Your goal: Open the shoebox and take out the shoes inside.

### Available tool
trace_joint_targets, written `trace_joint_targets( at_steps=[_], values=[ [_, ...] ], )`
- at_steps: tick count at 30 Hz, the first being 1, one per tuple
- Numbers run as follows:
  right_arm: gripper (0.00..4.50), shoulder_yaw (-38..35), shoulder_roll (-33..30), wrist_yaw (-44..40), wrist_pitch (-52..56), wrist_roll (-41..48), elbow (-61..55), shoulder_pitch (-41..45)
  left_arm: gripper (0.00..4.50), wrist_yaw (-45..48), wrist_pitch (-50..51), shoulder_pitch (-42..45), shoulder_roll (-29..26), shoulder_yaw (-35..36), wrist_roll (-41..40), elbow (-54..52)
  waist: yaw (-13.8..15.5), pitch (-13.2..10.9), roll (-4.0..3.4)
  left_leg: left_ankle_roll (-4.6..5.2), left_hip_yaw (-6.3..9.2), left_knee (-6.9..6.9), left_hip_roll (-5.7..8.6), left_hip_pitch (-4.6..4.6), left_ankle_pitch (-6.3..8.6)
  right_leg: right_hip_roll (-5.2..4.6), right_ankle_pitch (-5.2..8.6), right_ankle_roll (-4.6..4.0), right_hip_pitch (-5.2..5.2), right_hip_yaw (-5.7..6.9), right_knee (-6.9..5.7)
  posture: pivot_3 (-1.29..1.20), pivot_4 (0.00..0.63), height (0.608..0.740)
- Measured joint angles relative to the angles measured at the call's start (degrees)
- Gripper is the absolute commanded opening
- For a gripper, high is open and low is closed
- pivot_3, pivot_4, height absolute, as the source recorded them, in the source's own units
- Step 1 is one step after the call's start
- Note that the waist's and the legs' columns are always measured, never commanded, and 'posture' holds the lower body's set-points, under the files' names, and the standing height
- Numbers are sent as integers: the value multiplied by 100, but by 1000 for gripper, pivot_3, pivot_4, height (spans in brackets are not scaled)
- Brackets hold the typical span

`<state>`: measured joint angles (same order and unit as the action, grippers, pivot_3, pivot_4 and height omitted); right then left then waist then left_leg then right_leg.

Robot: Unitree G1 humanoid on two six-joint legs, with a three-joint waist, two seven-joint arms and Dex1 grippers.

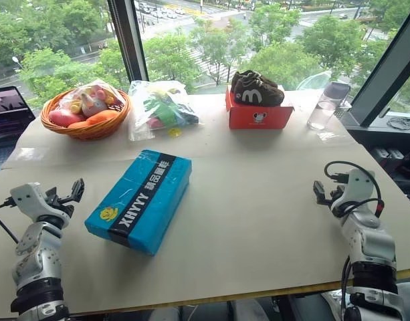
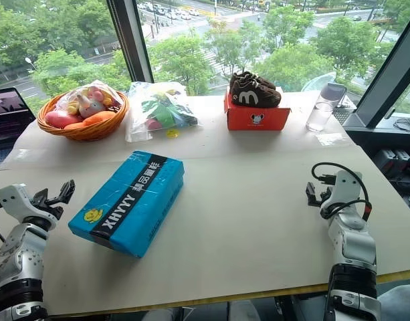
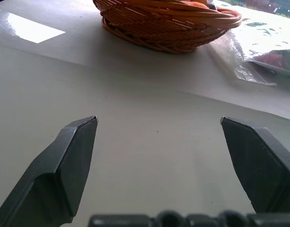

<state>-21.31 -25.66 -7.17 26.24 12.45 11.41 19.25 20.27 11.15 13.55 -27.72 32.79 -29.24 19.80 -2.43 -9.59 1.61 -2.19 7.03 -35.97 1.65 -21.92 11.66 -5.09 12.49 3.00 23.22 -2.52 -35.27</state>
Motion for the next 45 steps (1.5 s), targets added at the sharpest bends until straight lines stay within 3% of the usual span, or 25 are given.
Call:
trace_joint_targets(
  at_steps=[4,9,11,14,16,19,23,25,26,29,34,41,45],
  values=[
    [4500,9,-4,-120,14,27,39,2,4481,553,-18,-115,-249,-273,80,-9,-3,0,0,0,0,0,0,0,0,1,0,-1,0,0,-1,0,150,740],
    [4500,414,-353,-1327,560,485,-557,-182,4481,2464,317,-539,-1363,-822,-12,-395,-43,-9,-12,0,-3,4,-6,-4,0,5,5,-7,13,-3,-10,0,150,740],
    [4500,677,-538,-1849,845,746,-1069,-284,3953,3114,549,-736,-1947,-898,-47,-630,-77,-16,-15,0,-4,6,-14,-12,0,11,9,-14,28,-4,-19,0,150,740],
    [3830,1097,-830,-2575,1303,1196,-2070,-431,3059,3886,774,-936,-2600,-905,-69,-929,-72,-24,-31,0,-7,8,-13,-8,1,6,25,-22,38,-6,-46,0,150,740],
    [3109,1629,-1006,-3053,1572,1480,-2909,-454,2313,4426,884,-1098,-2937,-1008,-64,-1077,-75,-26,-33,0,-8,8,-18,-25,1,9,31,-27,71,-6,-62,0,150,740],
    [2143,2316,-1024,-3416,1680,1604,-3523,-409,1327,4757,892,-976,-2986,-1180,-17,-1119,-36,-27,-32,0,-8,7,-24,-38,1,15,31,-28,90,-5,-68,0,150,740],
    [706,2616,-746,-3365,1780,1600,-3592,-151,0,4902,833,-703,-3016,-1368,138,-828,-3,-28,-28,-1,-8,3,-20,-45,0,13,29,-27,93,-5,-67,0,150,740],
    [44,2737,-656,-3306,1781,1563,-3562,-54,0,4932,761,-600,-3018,-1422,241,-655,-1,-28,-26,-1,-9,4,-20,-46,1,13,29,-28,96,-5,-67,0,150,740],
    [8,2828,-552,-3243,1785,1510,-3473,36,0,4945,709,-497,-3018,-1490,321,-511,-4,-28,-25,-1,-9,4,-21,-43,1,15,29,-28,96,-4,-69,0,150,740],
    [8,3263,-71,-2926,1798,1175,-2952,405,0,4934,412,-171,-2987,-1865,724,-83,-20,-28,-24,-1,-10,4,-21,-35,0,16,27,-31,94,-5,-78,0,150,740],
    [8,3857,548,-2591,1796,658,-2006,727,0,4912,313,286,-2431,-2563,1086,-109,19,-27,-22,-3,-7,0,-13,-45,0,15,13,-54,99,-6,-85,0,150,740],
    [8,3852,555,-2514,1767,340,-1753,770,0,4786,809,563,-1650,-3324,1103,-1237,118,-27,-21,-2,1,-17,7,-50,0,-2,14,-30,90,-5,-85,0,150,740],
    [8,3417,287,-2480,1733,228,-1577,769,0,4605,1202,712,-1284,-3604,1103,-1788,118,-27,-21,-1,0,-24,7,-45,-1,-1,18,-20,86,-4,-87,0,150,740]
  ],
)
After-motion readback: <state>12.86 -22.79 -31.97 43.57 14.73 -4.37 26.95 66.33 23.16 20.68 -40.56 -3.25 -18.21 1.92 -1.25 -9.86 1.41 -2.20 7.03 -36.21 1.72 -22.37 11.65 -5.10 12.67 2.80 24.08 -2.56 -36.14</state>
